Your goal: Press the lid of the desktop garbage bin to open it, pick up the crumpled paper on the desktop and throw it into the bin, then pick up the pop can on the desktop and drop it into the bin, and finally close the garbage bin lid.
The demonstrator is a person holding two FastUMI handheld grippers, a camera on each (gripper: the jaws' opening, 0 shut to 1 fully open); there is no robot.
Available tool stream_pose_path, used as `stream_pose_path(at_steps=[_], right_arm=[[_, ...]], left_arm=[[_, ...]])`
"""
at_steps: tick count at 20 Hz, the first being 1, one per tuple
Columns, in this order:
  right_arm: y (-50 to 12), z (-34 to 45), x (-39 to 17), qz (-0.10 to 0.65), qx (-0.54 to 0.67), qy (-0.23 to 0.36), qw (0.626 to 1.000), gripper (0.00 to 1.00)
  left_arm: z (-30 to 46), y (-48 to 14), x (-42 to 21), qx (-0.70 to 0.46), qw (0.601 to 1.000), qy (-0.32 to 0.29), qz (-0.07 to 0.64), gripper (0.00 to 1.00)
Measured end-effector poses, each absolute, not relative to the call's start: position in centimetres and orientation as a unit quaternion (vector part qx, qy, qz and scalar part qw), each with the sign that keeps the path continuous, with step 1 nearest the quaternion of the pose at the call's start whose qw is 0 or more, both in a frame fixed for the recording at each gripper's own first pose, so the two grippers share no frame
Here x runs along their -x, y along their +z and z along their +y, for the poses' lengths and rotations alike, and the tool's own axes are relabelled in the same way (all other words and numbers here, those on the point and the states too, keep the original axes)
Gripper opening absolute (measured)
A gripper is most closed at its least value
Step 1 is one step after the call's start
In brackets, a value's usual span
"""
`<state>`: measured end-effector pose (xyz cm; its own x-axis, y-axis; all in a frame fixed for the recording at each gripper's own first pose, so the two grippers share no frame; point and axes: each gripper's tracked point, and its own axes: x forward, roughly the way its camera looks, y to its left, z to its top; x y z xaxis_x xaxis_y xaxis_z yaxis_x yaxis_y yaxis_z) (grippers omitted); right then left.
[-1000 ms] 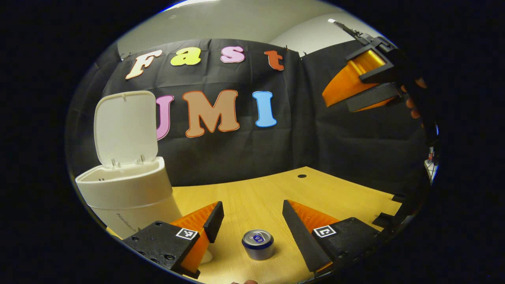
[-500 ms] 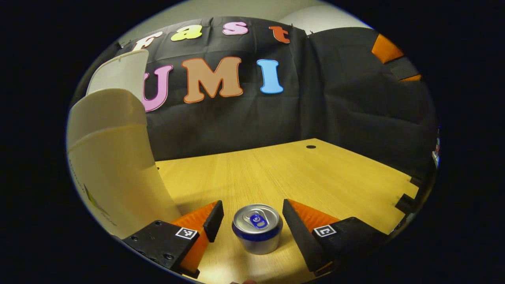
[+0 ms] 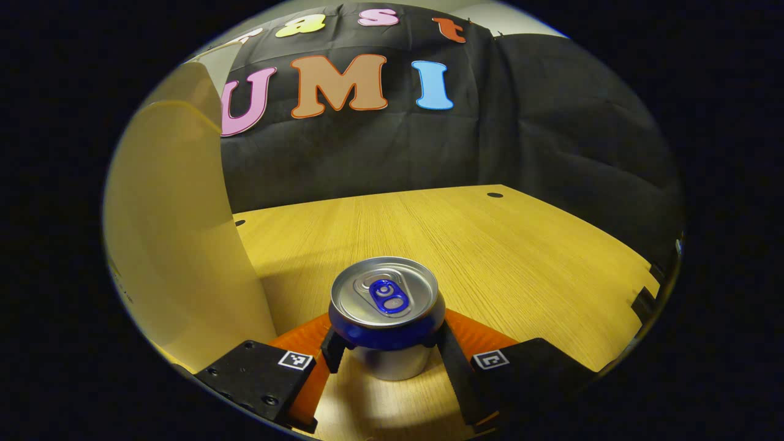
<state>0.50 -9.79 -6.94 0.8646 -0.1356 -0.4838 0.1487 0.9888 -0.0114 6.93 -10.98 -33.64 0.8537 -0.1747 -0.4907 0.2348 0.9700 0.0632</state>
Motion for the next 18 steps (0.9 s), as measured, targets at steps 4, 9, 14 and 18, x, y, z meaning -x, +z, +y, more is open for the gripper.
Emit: stream_pose_path(at_steps=[4,9,14,18], right_arm=[[-7.1,-10.2,0.2,0.251,-0.016,-0.081,0.964,0.99],[-6.5,-10.9,1.1,0.247,0.002,-0.083,0.966,0.98],[-6.3,-11.4,1.4,0.245,0.002,-0.062,0.968,0.99],[-7.5,-10.7,1.6,0.25,-0.011,-0.019,0.968,0.99]], left_arm=[[-11.1,-30.2,-7.3,-0.049,0.966,-0.111,0.229,0.79],[-11.6,-22.6,-7.3,-0.047,0.975,-0.118,0.184,0.79],[-11.9,-12.4,-7.8,-0.048,0.983,-0.124,0.124,0.78],[-10.8,-4.9,-8.6,-0.034,0.99,-0.106,0.084,0.79]])
